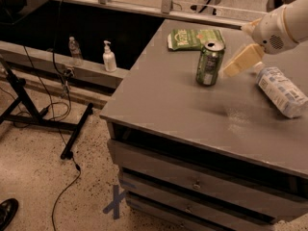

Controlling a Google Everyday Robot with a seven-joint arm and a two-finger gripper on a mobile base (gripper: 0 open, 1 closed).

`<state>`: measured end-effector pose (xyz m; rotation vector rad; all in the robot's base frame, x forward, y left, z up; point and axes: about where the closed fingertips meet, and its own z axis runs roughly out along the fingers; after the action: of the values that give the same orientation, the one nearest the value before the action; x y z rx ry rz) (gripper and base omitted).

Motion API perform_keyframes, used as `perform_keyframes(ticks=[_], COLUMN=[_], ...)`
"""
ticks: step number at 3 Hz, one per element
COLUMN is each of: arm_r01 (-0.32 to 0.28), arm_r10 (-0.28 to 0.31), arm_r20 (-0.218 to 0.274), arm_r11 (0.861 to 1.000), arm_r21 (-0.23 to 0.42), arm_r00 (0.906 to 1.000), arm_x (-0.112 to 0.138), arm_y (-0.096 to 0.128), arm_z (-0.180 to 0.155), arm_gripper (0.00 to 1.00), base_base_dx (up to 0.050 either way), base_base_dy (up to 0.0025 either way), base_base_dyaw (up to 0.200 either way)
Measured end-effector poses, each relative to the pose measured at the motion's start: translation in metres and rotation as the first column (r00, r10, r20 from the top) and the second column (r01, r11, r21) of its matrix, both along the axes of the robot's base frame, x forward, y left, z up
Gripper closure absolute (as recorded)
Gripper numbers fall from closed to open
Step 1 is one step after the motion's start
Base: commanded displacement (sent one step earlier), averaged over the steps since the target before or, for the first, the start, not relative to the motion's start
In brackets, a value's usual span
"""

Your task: Pick green can

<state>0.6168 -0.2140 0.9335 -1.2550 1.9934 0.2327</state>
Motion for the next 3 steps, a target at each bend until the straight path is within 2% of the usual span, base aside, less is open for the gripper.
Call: perform_keyframes(ticks=[1,2,3], arm_r01=[0.005,0.024,0.058], arm_r10=[-0.001,-0.015,-0.046], arm_r20=[-0.034,-0.056,-0.059], arm_r11=[0.994,0.986,0.973], arm_r21=[0.106,0.164,0.224], arm_r00=[0.9994,0.9983,0.9972], arm_x=[0.015,0.031,0.041], arm_y=[0.010,0.015,0.016], arm_z=[-0.017,-0.035,-0.041], arm_gripper=[0.00,0.00,0.13], base_base_dx=[0.000,0.000,0.000], base_base_dy=[0.00000,0.00000,0.00000], base_base_dyaw=[0.000,0.000,0.000])
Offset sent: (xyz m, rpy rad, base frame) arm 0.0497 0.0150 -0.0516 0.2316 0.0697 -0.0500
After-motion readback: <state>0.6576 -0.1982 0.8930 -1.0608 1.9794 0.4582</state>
